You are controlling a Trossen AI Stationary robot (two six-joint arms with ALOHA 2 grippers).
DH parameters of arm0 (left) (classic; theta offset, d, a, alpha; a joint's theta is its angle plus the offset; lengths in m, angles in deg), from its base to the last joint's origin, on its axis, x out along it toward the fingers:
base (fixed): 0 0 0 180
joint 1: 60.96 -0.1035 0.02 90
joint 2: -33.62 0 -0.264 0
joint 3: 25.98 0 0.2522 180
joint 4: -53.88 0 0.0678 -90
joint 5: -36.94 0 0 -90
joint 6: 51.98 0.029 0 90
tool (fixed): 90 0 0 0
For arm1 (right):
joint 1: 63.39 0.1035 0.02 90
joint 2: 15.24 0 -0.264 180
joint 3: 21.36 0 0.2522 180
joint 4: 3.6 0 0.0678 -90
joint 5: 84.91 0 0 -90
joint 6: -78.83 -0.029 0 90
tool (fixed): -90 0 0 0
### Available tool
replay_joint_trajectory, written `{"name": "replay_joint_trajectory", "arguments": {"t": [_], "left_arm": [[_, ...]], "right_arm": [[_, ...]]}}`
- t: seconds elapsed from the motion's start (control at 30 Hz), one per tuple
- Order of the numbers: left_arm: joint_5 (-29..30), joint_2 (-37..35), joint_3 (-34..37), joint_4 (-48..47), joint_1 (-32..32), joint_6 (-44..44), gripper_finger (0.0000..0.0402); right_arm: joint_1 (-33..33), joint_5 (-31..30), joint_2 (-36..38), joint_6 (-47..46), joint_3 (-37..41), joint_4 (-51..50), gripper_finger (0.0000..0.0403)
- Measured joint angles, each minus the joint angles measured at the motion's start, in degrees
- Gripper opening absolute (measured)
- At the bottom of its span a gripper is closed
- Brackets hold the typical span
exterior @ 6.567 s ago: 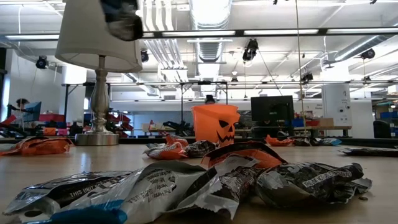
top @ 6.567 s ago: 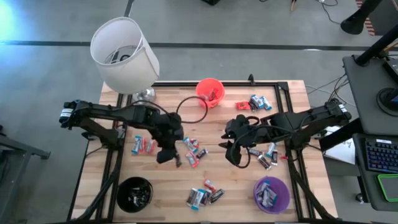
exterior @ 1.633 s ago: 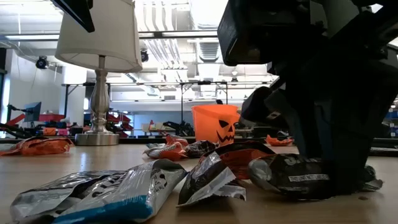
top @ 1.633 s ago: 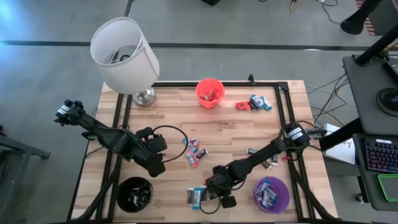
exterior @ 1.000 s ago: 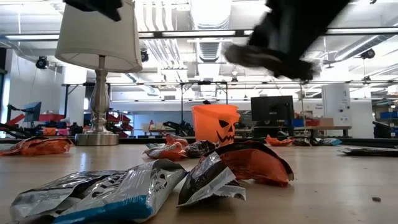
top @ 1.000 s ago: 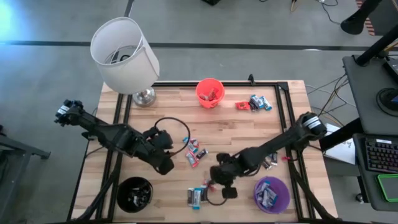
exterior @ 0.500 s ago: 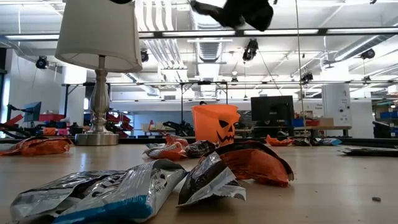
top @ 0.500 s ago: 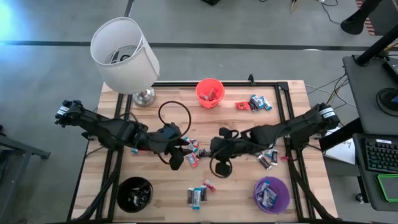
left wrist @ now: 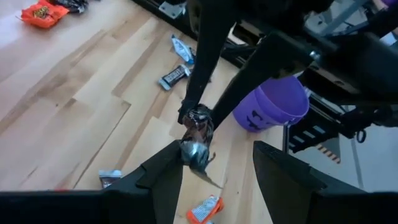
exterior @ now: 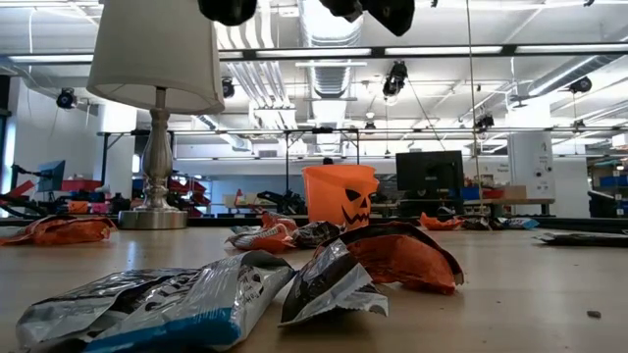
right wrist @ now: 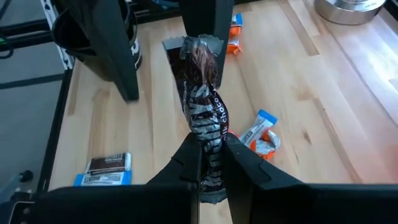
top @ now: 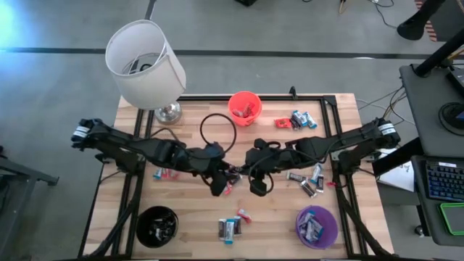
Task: Organize candy in baskets
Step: Put the brown chocolate into the black bucket
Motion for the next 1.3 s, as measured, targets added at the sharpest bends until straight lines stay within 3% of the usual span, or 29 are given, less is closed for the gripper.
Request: {"name": "replay_joint_trajectory", "arguments": {"t": [0.37, 0.97, 1.3], "left_arm": [[-0.3, 0.7, 0.0, 0.1, -1.1, 2.2, 0.0156], [-0.6, 0.5, -0.1, 0.2, -1.5, 5.6, 0.0009], [-0.6, 0.5, -0.1, 0.1, -1.6, 6.9, 0.0003]], "right_arm": [[0.0, 0.1, 0.0, 0.6, 0.0, -1.4, 0.0029], [0.0, 0.4, 0.1, 3.0, -2.9, -4.0, 0.0029], [0.0, 0.2, 0.0, 2.8, -3.2, -5.7, 0.0031]]}}
